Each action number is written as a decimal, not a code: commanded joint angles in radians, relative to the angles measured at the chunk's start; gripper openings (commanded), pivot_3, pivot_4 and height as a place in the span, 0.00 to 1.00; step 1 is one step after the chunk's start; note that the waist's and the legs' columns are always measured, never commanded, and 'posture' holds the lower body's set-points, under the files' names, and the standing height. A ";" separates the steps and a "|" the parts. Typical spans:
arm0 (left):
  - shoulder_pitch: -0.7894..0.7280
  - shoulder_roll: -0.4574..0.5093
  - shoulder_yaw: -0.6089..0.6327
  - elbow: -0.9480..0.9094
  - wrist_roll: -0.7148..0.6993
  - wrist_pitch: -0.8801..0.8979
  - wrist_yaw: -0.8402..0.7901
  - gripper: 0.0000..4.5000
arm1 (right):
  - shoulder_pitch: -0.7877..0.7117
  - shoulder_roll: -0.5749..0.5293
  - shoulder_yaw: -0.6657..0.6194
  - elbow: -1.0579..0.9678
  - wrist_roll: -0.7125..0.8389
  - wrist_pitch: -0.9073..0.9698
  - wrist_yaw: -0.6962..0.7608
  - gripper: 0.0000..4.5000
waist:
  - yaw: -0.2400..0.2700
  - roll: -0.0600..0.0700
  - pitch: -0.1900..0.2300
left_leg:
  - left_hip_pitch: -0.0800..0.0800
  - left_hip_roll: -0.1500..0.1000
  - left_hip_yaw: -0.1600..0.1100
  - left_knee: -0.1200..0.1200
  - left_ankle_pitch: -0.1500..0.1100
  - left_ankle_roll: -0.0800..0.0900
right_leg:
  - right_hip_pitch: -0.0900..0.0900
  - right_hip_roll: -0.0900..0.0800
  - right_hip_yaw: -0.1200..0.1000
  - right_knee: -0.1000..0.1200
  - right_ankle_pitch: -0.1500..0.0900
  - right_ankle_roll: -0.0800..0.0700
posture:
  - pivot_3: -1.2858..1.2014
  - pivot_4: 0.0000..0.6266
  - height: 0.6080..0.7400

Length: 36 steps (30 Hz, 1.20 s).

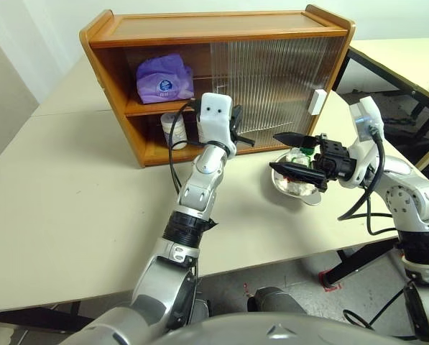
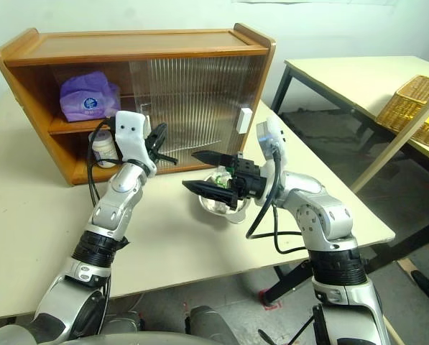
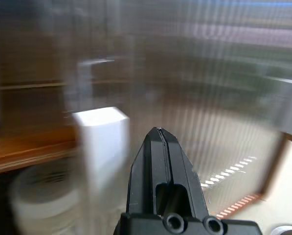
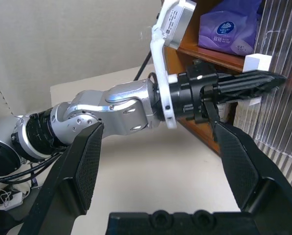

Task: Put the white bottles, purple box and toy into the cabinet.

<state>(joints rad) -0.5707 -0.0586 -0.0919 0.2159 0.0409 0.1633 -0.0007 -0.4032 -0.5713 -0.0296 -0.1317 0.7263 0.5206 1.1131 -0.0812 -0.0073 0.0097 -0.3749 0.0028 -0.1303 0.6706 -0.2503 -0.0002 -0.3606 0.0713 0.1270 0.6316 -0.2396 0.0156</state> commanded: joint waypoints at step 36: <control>0.166 0.141 0.291 -0.198 0.009 0.121 0.242 0.00 | -0.055 -0.001 0.011 0.047 -0.018 0.002 0.044 1.00 | -0.004 -0.001 0.001 | 0.010 0.000 0.001 -0.003 -0.001 -0.001 | 0.005 0.000 0.000 0.001 0.001 -0.003 | 0.47 0.00 1.00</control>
<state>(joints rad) -0.4119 0.0632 0.1449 -0.0014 0.0514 0.2700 0.2171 -0.4409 -0.5710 -0.0245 -0.0940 0.7250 0.5284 1.1513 -0.0855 -0.0078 0.0105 -0.3643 0.0030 -0.1296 0.6678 -0.2509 -0.0015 -0.3562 0.0717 0.1270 0.6332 -0.2382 0.0121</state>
